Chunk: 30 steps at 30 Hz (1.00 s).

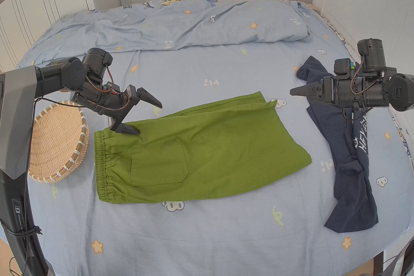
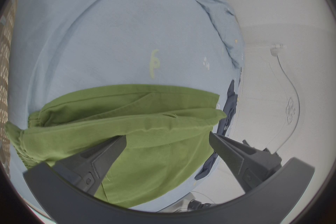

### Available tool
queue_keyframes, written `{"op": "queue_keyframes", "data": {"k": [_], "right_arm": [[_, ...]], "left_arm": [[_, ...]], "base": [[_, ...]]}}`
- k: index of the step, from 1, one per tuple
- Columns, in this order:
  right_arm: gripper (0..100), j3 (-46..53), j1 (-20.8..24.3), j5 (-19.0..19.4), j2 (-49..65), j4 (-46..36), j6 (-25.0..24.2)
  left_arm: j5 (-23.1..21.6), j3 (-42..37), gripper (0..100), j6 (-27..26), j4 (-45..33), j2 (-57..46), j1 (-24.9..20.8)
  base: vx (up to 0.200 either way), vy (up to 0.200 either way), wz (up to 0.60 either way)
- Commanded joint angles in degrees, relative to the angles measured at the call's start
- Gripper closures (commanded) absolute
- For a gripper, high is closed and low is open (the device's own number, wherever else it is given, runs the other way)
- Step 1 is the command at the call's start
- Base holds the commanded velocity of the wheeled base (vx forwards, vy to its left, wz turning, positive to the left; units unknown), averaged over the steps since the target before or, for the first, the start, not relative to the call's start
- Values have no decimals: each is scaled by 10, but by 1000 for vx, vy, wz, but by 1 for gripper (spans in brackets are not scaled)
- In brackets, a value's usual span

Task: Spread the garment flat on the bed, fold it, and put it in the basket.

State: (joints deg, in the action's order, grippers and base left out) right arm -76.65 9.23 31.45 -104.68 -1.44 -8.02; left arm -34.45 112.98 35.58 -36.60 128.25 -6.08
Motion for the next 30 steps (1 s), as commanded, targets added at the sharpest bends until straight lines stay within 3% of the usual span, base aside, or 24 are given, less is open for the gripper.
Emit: {"op": "queue_keyframes", "data": {"k": [1,20,26,30], "right_arm": [[0,12,1,0,10,5,0],[0,63,5,2,14,63,-1],[0,72,13,3,11,64,-1],[0,103,8,12,18,74,-1]], "left_arm": [[0,16,0,19,-1,28,20],[0,16,0,18,-21,24,36],[-9,13,0,5,-101,-67,40],[-10,-107,0,-39,-95,-130,41]], "base": [[0,0,0],[0,0,0],[0,0,0],[0,0,0]]}}
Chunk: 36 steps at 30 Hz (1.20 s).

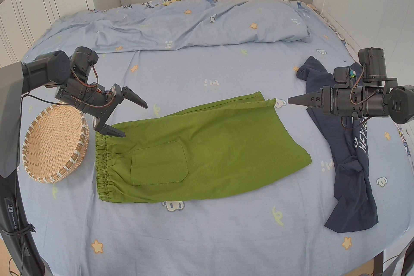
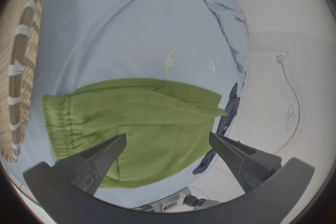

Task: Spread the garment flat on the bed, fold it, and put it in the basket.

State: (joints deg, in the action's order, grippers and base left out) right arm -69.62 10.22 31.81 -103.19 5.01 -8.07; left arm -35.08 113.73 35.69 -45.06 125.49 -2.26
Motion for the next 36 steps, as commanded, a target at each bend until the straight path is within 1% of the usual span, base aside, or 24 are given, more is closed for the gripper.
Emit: {"op": "queue_keyframes", "data": {"k": [1,3,4,5,7,8,9,10,11,12,13,14,15,16,19,23,24,26,29,31,34,36], "right_arm": [[0,51,-4,10,4,24,-1],[0,79,-9,11,6,50,-5],[0,89,-10,13,7,60,-7],[0,105,-12,20,7,80,-13],[0,105,-12,20,7,80,-13],[0,135,-12,37,15,108,-34],[0,135,-12,37,15,108,-34],[0,142,-11,49,20,114,-46],[0,142,-11,49,20,114,-46],[0,144,-8,52,23,112,-49],[0,144,-7,52,23,111,-49],[0,149,-6,52,32,108,-49],[0,149,-6,52,33,108,-49],[0,155,-6,53,48,108,-49],[0,157,-6,54,56,107,-50],[0,161,-3,54,63,107,-50],[0,169,8,53,67,108,-50],[0,171,10,53,67,109,-50],[0,172,15,53,67,109,-49],[0,172,15,53,67,110,-49],[0,172,14,53,67,110,-49],[0,172,15,53,67,111,-49]], "left_arm": [[-2,-175,0,-63,11,-127,4],[-3,-259,0,-80,61,-161,18],[-4,-286,0,-84,79,-172,23],[-11,-347,0,-87,124,-198,30],[-11,-347,0,-87,124,-198,30],[-49,-494,0,-95,239,-248,47],[-49,-494,0,-95,239,-248,47],[-68,-582,0,-108,315,-272,61],[-68,-582,0,-108,315,-272,61],[-76,-656,0,-121,397,-282,73],[-76,-661,0,-121,402,-283,74],[-75,-709,0,-121,457,-285,82],[-75,-713,0,-121,461,-285,83],[-76,-746,0,-120,503,-288,105],[-78,-768,0,-122,531,-285,139],[-83,-767,0,-123,535,-269,148],[-88,-768,0,-127,535,-257,153],[-89,-767,0,-128,536,-253,154],[-95,-767,0,-156,546,-234,187],[-113,-766,0,-167,547,-231,206],[-141,-765,0,-171,548,-223,209],[-143,-765,0,-171,552,-214,203]], "base": [[0,0,0],[0,0,0],[0,0,0],[0,0,0],[0,0,0],[0,0,0],[0,0,0],[0,0,0],[0,0,0],[0,0,0],[0,0,0],[0,0,0],[0,0,0],[0,0,0],[0,0,0],[0,0,0],[0,0,0],[0,0,0],[0,0,0],[0,0,0],[0,0,0],[0,0,0]]}}
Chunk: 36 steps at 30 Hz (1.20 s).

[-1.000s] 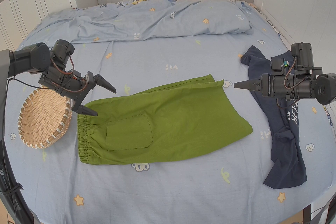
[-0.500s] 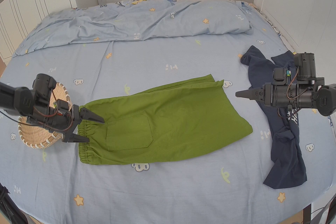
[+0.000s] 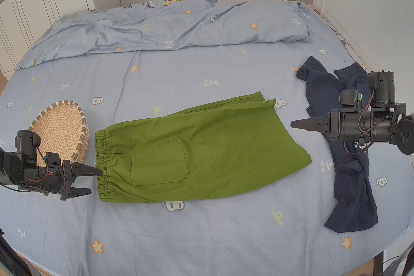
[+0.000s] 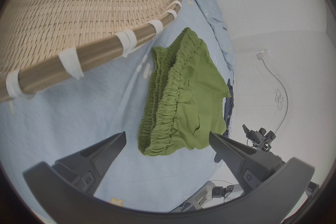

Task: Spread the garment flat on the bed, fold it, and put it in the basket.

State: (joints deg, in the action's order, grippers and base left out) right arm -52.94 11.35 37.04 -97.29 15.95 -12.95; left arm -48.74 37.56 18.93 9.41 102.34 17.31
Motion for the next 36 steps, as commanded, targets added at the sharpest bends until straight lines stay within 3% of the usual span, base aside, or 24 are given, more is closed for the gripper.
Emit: {"op": "queue_keyframes", "data": {"k": [1,18,36], "right_arm": [[0,6,3,1,8,1,-1],[0,10,3,1,7,5,1],[0,14,3,1,9,6,4]], "left_arm": [[-7,-4,0,-3,11,21,6],[-5,-8,0,5,159,103,-40],[-7,72,0,30,165,155,-69]], "base": [[0,0,0],[0,0,0],[0,0,0]]}}
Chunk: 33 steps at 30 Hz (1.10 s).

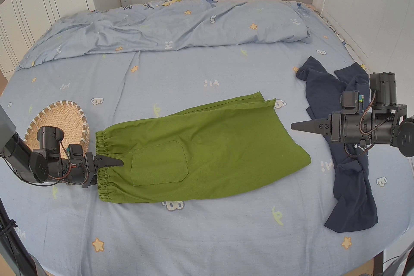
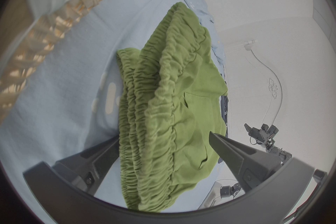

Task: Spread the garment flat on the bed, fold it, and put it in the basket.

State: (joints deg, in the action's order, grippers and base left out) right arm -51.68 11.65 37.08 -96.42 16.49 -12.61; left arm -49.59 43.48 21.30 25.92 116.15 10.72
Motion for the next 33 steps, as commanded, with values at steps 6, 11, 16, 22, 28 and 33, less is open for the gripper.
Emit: {"op": "queue_keyframes", "data": {"k": [6,11,16,22,28,33], "right_arm": [[0,0,0,1,-1,0,0],[0,0,0,1,-1,0,0],[0,-3,-3,2,-2,0,-1],[0,-18,-16,1,-9,-7,-4],[0,-80,-52,-2,-78,-53,6],[0,-159,-75,-1,-151,-110,30]], "left_arm": [[2,31,0,66,30,31,-29],[4,26,0,88,76,46,-45],[5,24,100,91,87,50,-45],[5,23,100,117,88,36,-45],[-5,32,100,155,83,6,-38],[-7,32,100,159,78,-8,-34]], "base": [[0,0,0],[0,0,0],[0,0,0],[0,0,0],[0,0,0],[0,0,0]]}}
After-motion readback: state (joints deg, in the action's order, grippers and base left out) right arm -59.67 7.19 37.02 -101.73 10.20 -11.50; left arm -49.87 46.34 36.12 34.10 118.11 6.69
